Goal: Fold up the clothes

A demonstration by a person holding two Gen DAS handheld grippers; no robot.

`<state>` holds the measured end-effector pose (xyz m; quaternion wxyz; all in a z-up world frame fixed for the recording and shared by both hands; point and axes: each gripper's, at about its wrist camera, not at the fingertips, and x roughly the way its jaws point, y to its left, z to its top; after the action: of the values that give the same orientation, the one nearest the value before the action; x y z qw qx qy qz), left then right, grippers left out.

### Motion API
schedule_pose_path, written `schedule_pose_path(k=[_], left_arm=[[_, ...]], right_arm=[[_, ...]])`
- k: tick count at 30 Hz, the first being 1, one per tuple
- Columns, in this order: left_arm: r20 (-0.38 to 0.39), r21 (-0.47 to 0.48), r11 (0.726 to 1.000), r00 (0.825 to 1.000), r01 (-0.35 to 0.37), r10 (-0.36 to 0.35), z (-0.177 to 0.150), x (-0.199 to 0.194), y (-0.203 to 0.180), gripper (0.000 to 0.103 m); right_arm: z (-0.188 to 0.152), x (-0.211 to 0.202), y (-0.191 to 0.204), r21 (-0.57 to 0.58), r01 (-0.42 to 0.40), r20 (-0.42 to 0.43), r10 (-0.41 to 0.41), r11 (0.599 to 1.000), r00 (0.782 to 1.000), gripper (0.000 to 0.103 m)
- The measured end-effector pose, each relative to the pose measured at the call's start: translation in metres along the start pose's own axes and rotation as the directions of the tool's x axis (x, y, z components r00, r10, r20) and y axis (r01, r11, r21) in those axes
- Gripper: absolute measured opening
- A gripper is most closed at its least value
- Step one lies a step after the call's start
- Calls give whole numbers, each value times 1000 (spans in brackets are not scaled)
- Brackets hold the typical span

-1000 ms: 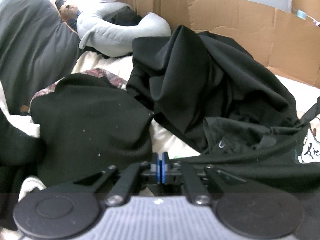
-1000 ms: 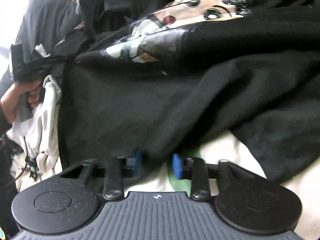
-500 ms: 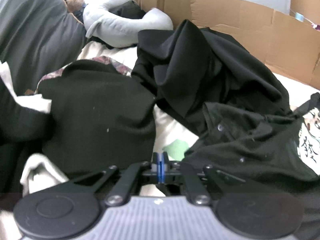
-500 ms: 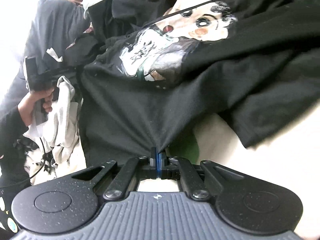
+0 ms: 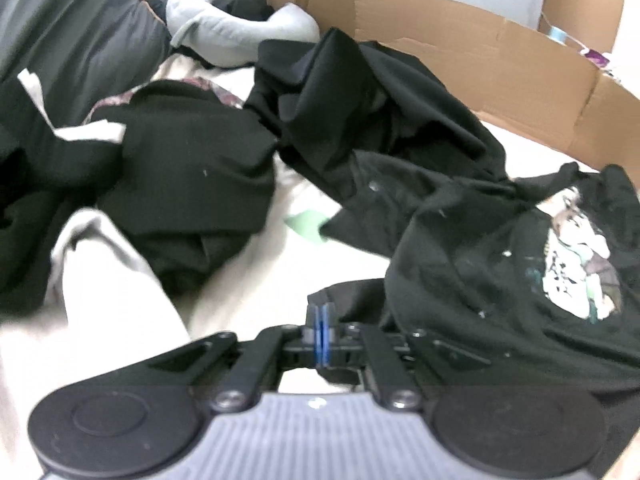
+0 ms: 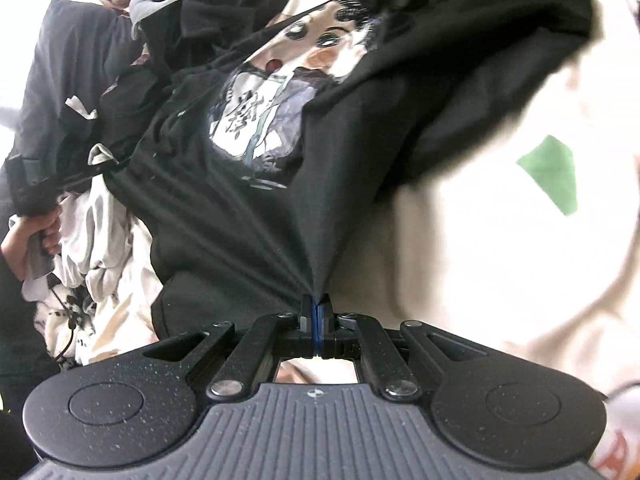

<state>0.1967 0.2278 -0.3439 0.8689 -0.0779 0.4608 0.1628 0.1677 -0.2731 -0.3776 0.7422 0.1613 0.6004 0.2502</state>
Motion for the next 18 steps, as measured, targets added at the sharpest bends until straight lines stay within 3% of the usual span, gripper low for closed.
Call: schedule_pose_path(k=[11, 18], left_arm=[[-44, -64, 993, 994, 99, -102, -45, -60, -31, 1], [-75, -106, 985, 986, 138, -147, -68, -91, -41, 1]], right_arm=[[-10, -58, -27, 7, 134, 19, -134, 991, 991, 0], [-14, -97, -56, 48, 258, 23, -260, 965, 965, 0]])
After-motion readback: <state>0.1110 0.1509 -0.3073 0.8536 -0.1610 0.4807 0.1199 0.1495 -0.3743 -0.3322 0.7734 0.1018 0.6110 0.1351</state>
